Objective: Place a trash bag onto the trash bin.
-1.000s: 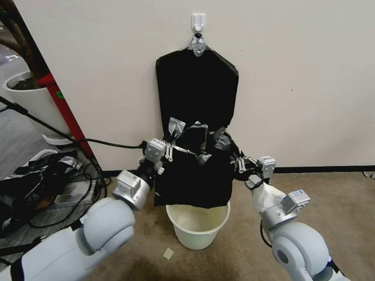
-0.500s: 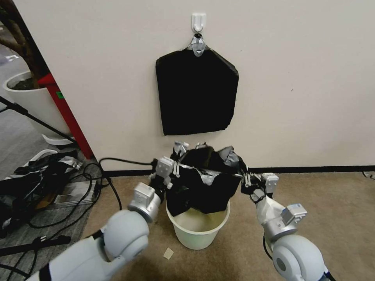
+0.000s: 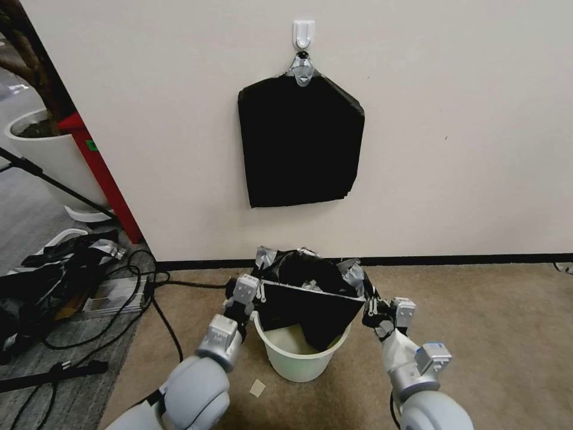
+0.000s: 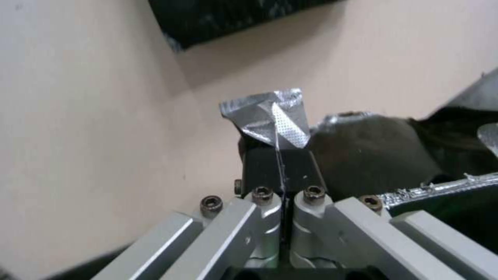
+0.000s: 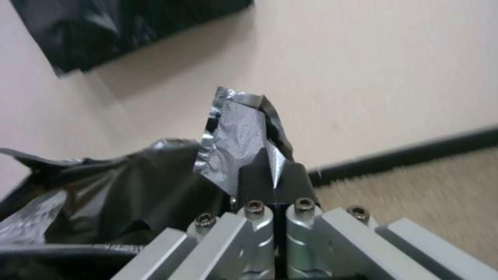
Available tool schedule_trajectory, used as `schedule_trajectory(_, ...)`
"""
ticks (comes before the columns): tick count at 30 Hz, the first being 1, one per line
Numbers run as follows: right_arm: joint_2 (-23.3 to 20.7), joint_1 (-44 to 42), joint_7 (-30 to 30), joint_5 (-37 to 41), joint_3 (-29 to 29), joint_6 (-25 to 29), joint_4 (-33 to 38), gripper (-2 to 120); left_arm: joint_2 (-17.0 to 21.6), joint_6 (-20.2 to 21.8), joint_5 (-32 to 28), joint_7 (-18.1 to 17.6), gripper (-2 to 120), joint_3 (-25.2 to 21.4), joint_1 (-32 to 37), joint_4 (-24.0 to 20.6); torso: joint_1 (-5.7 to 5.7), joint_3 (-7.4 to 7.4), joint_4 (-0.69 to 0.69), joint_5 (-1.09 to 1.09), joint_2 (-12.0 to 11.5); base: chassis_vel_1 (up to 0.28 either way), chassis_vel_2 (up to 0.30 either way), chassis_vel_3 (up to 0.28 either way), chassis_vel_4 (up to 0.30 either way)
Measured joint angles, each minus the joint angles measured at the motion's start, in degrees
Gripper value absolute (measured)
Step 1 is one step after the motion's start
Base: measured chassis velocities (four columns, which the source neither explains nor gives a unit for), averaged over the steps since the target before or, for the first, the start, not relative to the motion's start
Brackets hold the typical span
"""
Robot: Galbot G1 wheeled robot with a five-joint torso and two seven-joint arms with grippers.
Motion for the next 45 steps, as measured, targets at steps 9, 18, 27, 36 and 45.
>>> schedule_trajectory(9,0.42,-1.67,11.58,-2.61,-6.79,-9.8,3.47,0,-1.72,1.2,5.72,-0.55,0,-0.54,8.82,-1.76,0.0,0.0,0.01,0.0,0.0,0.0,0.0,0.0,0.0)
schedule_trajectory(18,-0.56,-1.49,19.72,1.86,-9.27,-19.7,7.22,0,-1.19,6.43,9.24,-2.13,0,-0.05,14.4,-5.98,0.0,0.0,0.0,0.0,0.0,0.0,0.0,0.0,0.0)
schedule_trajectory(27,-0.7,-0.83,27.75,10.38,-10.17,-22.2,7.72,0,-1.46,6.56,10.35,-2.47,0,-0.97,17.58,-5.85,0.0,0.0,0.0,0.0,0.0,0.0,0.0,0.0,0.0)
schedule_trajectory(36,-0.39,1.83,31.15,21.96,-9.16,-23.66,5.53,0,-3.14,6.17,9.92,-2.62,0,0.24,18.12,-2.35,0.01,0.0,0.0,0.0,-0.01,0.0,0.0,0.0,0.0)
schedule_trajectory(45,-0.4,3.86,31.18,26.31,-8.35,-24.22,2.9,0,-3.85,6.01,9.09,-2.62,0,0.87,17.44,0.21,0.0,0.01,0.0,0.0,0.0,0.0,0.0,0.0,0.0)
